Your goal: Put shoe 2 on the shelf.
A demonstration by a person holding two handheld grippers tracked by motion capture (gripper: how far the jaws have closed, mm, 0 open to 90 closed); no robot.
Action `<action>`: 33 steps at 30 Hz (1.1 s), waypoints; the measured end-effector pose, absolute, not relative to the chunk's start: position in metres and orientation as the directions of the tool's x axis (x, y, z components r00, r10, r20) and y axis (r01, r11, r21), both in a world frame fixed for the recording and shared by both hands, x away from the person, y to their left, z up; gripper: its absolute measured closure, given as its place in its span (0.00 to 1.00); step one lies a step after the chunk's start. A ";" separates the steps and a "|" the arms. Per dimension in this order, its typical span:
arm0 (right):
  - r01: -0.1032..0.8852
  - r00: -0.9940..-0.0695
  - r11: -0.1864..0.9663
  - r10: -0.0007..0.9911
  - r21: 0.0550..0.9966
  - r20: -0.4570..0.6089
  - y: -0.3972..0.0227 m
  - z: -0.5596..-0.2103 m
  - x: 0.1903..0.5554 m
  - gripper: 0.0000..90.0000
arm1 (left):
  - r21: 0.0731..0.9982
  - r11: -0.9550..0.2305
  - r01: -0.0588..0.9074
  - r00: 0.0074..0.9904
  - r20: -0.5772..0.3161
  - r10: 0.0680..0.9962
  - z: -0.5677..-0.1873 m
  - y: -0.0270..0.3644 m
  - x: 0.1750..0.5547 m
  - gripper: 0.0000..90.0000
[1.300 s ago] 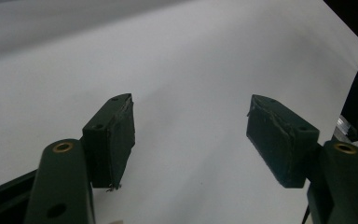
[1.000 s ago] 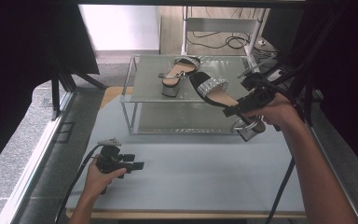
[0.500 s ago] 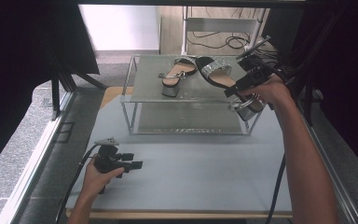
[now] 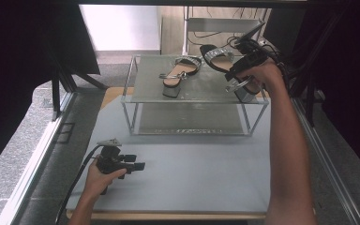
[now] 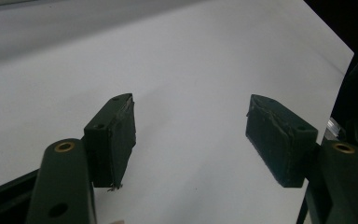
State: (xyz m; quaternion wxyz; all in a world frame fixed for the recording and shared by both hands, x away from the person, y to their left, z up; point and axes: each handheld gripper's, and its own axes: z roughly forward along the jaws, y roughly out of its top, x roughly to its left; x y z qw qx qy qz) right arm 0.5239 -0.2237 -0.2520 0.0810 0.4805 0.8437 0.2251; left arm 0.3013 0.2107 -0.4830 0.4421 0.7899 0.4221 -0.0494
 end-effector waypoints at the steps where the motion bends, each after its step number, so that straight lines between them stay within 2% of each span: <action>1: 0.777 -0.522 0.436 0.850 0.455 0.076 -0.222 -0.253 0.527 0.48 | 0.658 -0.252 0.710 0.639 -0.451 0.623 -0.483 0.211 0.301 0.37; 10: 0.808 -0.467 0.422 0.884 0.410 0.009 -0.215 -0.264 0.559 0.48 | 0.660 -0.240 0.712 0.638 -0.463 0.616 -0.483 0.215 0.302 0.37; 14: 0.832 -0.412 0.368 0.911 0.414 0.019 -0.221 -0.273 0.571 0.48 | 0.664 -0.229 0.712 0.633 -0.467 0.617 -0.482 0.217 0.301 0.37; 33: 0.867 -0.372 0.362 0.927 0.343 -0.038 -0.210 -0.303 0.597 0.47 | 0.667 -0.227 0.709 0.634 -0.463 0.619 -0.480 0.220 0.299 0.37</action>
